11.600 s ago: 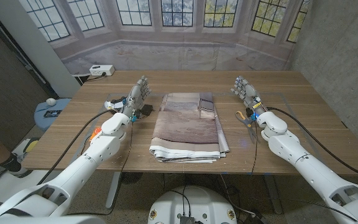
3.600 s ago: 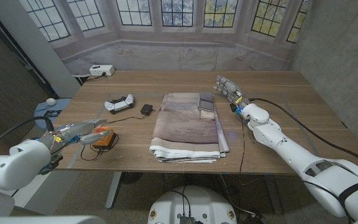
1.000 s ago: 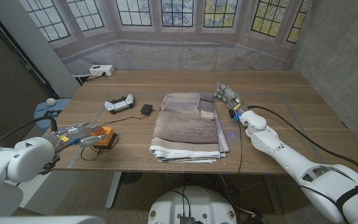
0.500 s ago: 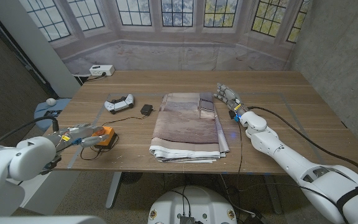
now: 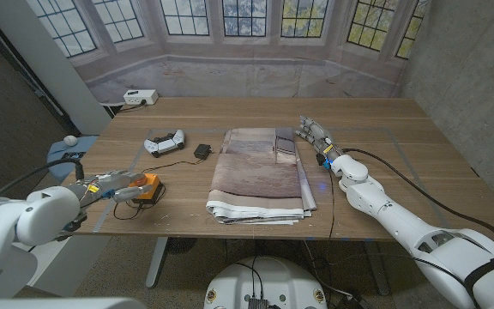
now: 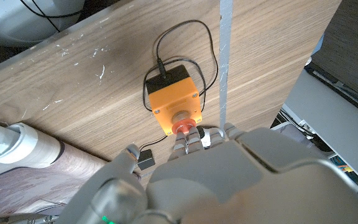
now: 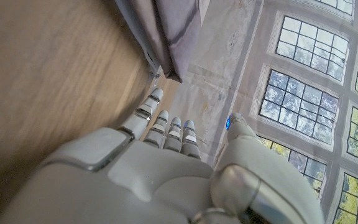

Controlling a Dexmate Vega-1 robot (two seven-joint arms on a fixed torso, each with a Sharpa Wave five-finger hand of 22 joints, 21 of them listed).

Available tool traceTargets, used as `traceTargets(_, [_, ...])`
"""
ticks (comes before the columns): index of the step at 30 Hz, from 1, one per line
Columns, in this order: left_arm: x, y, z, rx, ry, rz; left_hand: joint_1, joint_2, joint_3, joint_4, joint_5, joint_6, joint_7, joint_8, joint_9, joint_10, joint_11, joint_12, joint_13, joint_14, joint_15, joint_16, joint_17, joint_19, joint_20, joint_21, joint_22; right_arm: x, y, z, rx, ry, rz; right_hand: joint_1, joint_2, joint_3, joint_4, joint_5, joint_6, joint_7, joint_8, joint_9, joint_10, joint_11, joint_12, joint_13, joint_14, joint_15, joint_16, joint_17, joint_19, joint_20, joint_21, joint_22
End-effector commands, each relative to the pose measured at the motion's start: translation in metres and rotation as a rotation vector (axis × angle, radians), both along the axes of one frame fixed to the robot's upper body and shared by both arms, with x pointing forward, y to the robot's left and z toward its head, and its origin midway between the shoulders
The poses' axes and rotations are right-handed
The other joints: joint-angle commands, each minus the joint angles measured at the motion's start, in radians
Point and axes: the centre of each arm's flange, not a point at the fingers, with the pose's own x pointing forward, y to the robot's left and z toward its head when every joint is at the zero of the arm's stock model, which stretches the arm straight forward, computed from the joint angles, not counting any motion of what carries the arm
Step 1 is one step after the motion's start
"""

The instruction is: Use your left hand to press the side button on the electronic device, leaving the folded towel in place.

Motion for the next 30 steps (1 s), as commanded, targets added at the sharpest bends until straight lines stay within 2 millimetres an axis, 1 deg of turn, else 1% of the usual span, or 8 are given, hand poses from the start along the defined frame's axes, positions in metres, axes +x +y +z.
traceTargets(1, [0.005, -0.002, -0.002, -0.007, 0.035, -0.004, -0.013, 0.0, 0.005, -0.002, 0.005, 0.005, -0.004, 0.005, 0.002, 0.013, -0.004, 0.011, 0.003, 0.002, -0.005, 0.009, 0.001, -0.01, -0.009, 0.007, 0.003, 0.0, -0.001, -0.004, 0.005, 0.004, 0.0, 0.011, -0.002, 0.0, -0.003, -0.005, -0.002, 0.003, 0.003, 0.002, -0.005, 0.004, 0.004, 0.003, -0.004, -0.033, 0.009, 0.003, 0.008, -0.026, 0.005, 0.004])
traceTargets(7, [0.009, -0.002, -0.009, -0.016, 0.092, 0.004, -0.015, -0.001, 0.005, -0.002, 0.005, 0.012, -0.004, 0.007, 0.002, 0.019, -0.002, 0.013, 0.003, 0.004, -0.005, 0.009, 0.001, -0.01, -0.01, 0.007, 0.002, -0.001, -0.001, -0.005, 0.008, 0.006, -0.003, 0.01, -0.002, 0.0, -0.003, -0.005, -0.002, 0.003, 0.003, 0.002, -0.007, 0.005, 0.004, 0.003, -0.004, -0.033, 0.01, 0.003, 0.007, -0.027, 0.005, 0.004])
traceTargets(12, [0.012, -0.001, -0.012, -0.02, 0.102, 0.004, -0.018, -0.002, 0.005, -0.002, 0.005, 0.012, -0.004, 0.006, 0.002, 0.017, -0.002, 0.012, 0.003, 0.006, -0.004, 0.01, 0.001, -0.012, -0.011, 0.007, 0.002, -0.002, -0.002, -0.006, 0.011, 0.008, -0.006, 0.01, -0.002, 0.0, -0.003, -0.005, -0.002, 0.003, 0.003, 0.002, -0.007, 0.003, 0.004, 0.003, -0.005, -0.032, 0.01, 0.003, 0.008, -0.027, 0.005, 0.004])
traceTargets(30, [0.015, 0.002, -0.009, -0.026, 0.094, -0.009, -0.026, -0.004, 0.004, -0.002, 0.006, 0.012, -0.003, 0.005, 0.002, 0.019, 0.0, 0.011, 0.003, 0.008, -0.003, 0.009, 0.001, -0.014, -0.013, 0.008, 0.002, -0.005, -0.002, -0.006, 0.014, 0.003, -0.015, 0.01, -0.002, 0.0, -0.004, -0.005, -0.001, 0.003, 0.003, 0.002, -0.006, 0.003, 0.004, 0.003, -0.004, -0.033, 0.01, 0.003, 0.007, -0.026, 0.005, 0.004])
